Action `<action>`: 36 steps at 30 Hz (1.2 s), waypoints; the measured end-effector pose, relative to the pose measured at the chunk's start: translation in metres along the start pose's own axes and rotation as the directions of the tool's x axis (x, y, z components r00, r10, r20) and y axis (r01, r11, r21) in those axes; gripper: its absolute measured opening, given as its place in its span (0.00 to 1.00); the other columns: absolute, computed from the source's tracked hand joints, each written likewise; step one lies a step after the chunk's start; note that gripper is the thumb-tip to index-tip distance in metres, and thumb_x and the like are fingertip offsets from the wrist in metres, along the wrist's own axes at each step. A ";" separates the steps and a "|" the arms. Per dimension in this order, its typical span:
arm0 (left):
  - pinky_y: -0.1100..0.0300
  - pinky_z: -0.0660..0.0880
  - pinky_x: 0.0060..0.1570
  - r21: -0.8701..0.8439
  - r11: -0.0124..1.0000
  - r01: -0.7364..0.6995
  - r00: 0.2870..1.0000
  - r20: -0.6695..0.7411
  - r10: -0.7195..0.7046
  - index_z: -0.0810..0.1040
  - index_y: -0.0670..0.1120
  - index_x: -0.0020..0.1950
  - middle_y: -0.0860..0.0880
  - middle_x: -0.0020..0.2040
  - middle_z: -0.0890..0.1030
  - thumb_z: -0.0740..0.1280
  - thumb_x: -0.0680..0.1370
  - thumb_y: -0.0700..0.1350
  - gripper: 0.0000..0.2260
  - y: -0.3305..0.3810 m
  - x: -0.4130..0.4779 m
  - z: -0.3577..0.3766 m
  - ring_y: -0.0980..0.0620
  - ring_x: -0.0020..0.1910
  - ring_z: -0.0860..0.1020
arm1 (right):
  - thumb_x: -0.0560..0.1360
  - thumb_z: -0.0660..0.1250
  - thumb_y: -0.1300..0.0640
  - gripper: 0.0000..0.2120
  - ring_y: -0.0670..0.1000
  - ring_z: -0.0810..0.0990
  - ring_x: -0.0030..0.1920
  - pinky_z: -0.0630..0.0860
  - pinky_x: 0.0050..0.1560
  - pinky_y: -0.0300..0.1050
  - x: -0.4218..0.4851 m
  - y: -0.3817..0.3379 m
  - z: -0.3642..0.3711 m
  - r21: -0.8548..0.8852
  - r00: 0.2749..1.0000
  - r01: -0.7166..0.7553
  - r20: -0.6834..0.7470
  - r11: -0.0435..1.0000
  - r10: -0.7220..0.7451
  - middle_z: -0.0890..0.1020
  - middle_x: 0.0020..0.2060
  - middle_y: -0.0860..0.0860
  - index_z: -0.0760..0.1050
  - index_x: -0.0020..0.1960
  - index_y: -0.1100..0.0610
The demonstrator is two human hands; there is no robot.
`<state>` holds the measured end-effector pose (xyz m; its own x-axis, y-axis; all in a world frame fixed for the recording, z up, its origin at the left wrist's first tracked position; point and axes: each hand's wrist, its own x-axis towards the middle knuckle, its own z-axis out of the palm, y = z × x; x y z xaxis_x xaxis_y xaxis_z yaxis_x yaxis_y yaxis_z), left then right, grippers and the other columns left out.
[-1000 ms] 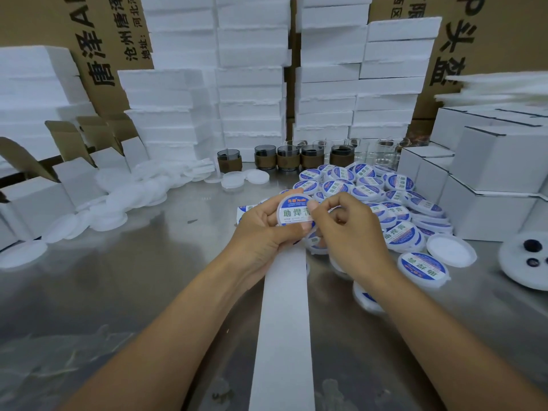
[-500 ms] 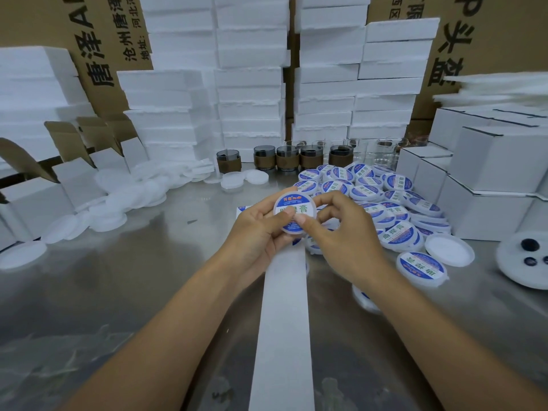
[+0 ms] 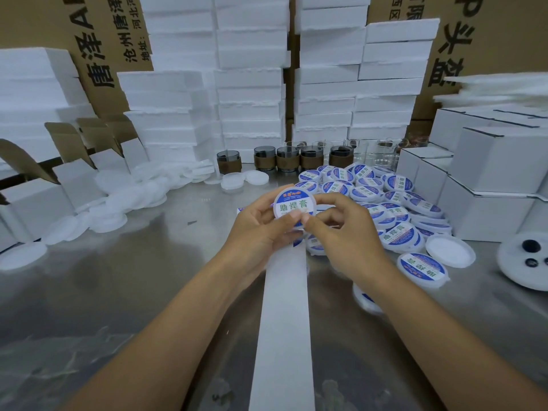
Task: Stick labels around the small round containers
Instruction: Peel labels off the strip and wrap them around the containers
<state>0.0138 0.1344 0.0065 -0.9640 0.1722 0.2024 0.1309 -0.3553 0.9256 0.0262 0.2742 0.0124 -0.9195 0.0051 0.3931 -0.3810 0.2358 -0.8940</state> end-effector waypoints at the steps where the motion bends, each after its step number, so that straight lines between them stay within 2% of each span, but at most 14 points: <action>1: 0.60 0.80 0.41 0.029 1.000 -0.009 1.000 0.001 0.009 0.79 0.50 0.56 0.48 0.48 0.85 0.71 0.69 0.39 0.16 -0.001 0.000 0.000 0.49 0.46 0.83 | 0.74 0.69 0.56 0.07 0.49 0.81 0.35 0.76 0.35 0.36 0.000 0.000 0.000 0.023 1.000 -0.018 -0.011 1.000 0.018 0.83 0.32 0.48 0.73 0.45 0.45; 3: 0.62 0.79 0.40 0.055 0.998 -0.023 1.000 0.001 0.023 0.78 0.50 0.56 0.49 0.47 0.85 0.70 0.72 0.36 0.16 -0.002 0.000 -0.001 0.50 0.45 0.83 | 0.75 0.67 0.55 0.03 0.54 0.82 0.37 0.78 0.39 0.46 0.000 0.000 0.000 0.038 0.999 -0.038 -0.025 0.999 0.039 0.84 0.33 0.50 0.76 0.45 0.48; 5: 0.60 0.80 0.41 0.071 0.997 -0.024 1.000 0.004 0.024 0.78 0.50 0.57 0.48 0.48 0.85 0.69 0.72 0.36 0.16 -0.003 0.000 -0.001 0.49 0.46 0.83 | 0.76 0.66 0.55 0.02 0.53 0.83 0.37 0.78 0.39 0.48 0.000 0.001 0.000 0.018 0.999 -0.037 -0.031 0.999 0.038 0.84 0.33 0.50 0.77 0.47 0.51; 9: 0.60 0.80 0.42 0.056 0.998 0.022 0.999 -0.026 -0.021 0.78 0.49 0.60 0.46 0.47 0.84 0.67 0.76 0.39 0.13 -0.002 0.000 0.000 0.51 0.44 0.83 | 0.76 0.66 0.55 0.03 0.42 0.81 0.32 0.74 0.31 0.33 0.006 0.006 -0.009 -0.006 0.993 -0.026 -0.118 1.000 0.025 0.83 0.29 0.46 0.74 0.45 0.48; 12: 0.62 0.78 0.37 0.053 0.998 0.042 0.983 -0.182 -0.032 0.81 0.50 0.52 0.48 0.40 0.81 0.64 0.78 0.41 0.08 0.001 0.002 -0.001 0.54 0.37 0.80 | 0.77 0.64 0.54 0.01 0.39 0.79 0.30 0.71 0.28 0.30 0.013 0.013 -0.027 -0.080 0.957 -0.057 -0.289 0.995 0.032 0.81 0.29 0.45 0.72 0.47 0.48; 14: 0.63 0.75 0.31 0.005 1.000 0.028 0.968 -0.250 -0.026 0.82 0.50 0.45 0.49 0.34 0.77 0.62 0.79 0.40 0.10 0.005 0.001 -0.002 0.54 0.31 0.75 | 0.77 0.64 0.54 0.04 0.45 0.80 0.35 0.73 0.35 0.38 0.016 0.018 -0.038 -0.177 0.912 -0.101 -0.410 0.979 0.020 0.80 0.30 0.46 0.72 0.51 0.52; 16: 0.65 0.71 0.25 -0.055 0.998 0.016 0.956 -0.292 -0.031 0.80 0.47 0.45 0.51 0.28 0.74 0.60 0.79 0.39 0.10 0.007 0.001 -0.003 0.56 0.26 0.71 | 0.76 0.64 0.55 0.08 0.51 0.79 0.39 0.70 0.40 0.43 0.018 0.024 -0.044 -0.276 0.879 -0.152 -0.477 0.949 0.002 0.79 0.29 0.48 0.72 0.55 0.56; 18: 0.66 0.67 0.22 -0.101 0.995 0.018 0.946 -0.319 -0.049 0.78 0.44 0.47 0.51 0.25 0.71 0.59 0.80 0.41 0.08 0.009 0.000 -0.004 0.57 0.22 0.67 | 0.76 0.64 0.55 0.12 0.54 0.78 0.40 0.72 0.43 0.46 0.018 0.026 -0.047 -0.319 0.867 -0.190 -0.498 0.929 0.006 0.77 0.29 0.50 0.70 0.58 0.57; 21: 0.65 0.64 0.20 -0.169 0.986 0.000 0.936 -0.347 -0.059 0.76 0.44 0.47 0.51 0.24 0.69 0.59 0.80 0.42 0.07 0.011 0.001 -0.008 0.57 0.21 0.64 | 0.76 0.64 0.49 0.15 0.58 0.78 0.44 0.74 0.49 0.53 0.015 0.022 -0.047 -0.457 0.871 -0.234 -0.490 0.858 -0.024 0.80 0.36 0.55 0.69 0.57 0.56; 24: 0.65 0.63 0.20 -0.194 0.981 -0.024 0.925 -0.376 -0.052 0.75 0.44 0.47 0.51 0.25 0.68 0.60 0.80 0.41 0.06 0.013 0.002 -0.011 0.57 0.21 0.64 | 0.76 0.61 0.44 0.11 0.55 0.77 0.41 0.72 0.42 0.48 0.003 0.005 -0.030 -0.583 0.936 -0.121 -0.336 0.804 -0.103 0.79 0.37 0.54 0.70 0.52 0.51; 26: 0.66 0.63 0.21 -0.200 0.979 -0.050 0.918 -0.396 -0.034 0.76 0.44 0.48 0.51 0.25 0.69 0.60 0.79 0.41 0.05 0.015 0.004 -0.013 0.57 0.21 0.64 | 0.75 0.59 0.44 0.09 0.50 0.74 0.40 0.67 0.39 0.44 -0.008 -0.006 -0.009 -0.620 0.985 0.063 -0.088 0.782 -0.149 0.76 0.35 0.47 0.72 0.48 0.47; 29: 0.66 0.65 0.21 -0.155 0.983 -0.096 0.898 -0.441 0.018 0.77 0.44 0.48 0.51 0.25 0.71 0.61 0.79 0.40 0.05 0.018 0.011 -0.019 0.56 0.21 0.66 | 0.76 0.59 0.45 0.10 0.45 0.67 0.43 0.60 0.43 0.42 -0.017 -0.010 0.015 -0.708 0.953 0.303 0.224 0.638 -0.204 0.72 0.36 0.42 0.76 0.47 0.48; 33: 0.65 0.70 0.22 0.016 0.991 -0.130 0.835 -0.538 0.118 0.76 0.46 0.45 0.51 0.28 0.74 0.62 0.78 0.39 0.05 0.029 0.038 -0.043 0.56 0.22 0.70 | 0.78 0.54 0.42 0.15 0.46 0.68 0.50 0.61 0.49 0.41 -0.015 -0.006 0.019 -0.759 0.951 0.302 0.283 0.577 -0.125 0.76 0.46 0.45 0.75 0.50 0.48; 36: 0.64 0.73 0.27 0.243 0.970 -0.020 0.765 -0.621 0.171 0.75 0.46 0.46 0.48 0.37 0.75 0.62 0.79 0.41 0.04 0.029 0.070 -0.075 0.54 0.30 0.73 | 0.78 0.49 0.40 0.19 0.47 0.68 0.53 0.62 0.54 0.43 -0.014 -0.005 0.024 -0.796 0.951 0.299 0.294 0.527 -0.095 0.76 0.48 0.45 0.75 0.50 0.48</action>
<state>-0.0675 0.0676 0.0237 -0.8587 -0.4994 0.1146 0.2021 -0.1246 0.9714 0.0389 0.2496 0.0059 -0.8669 -0.3034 0.3955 -0.3980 0.8989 -0.1830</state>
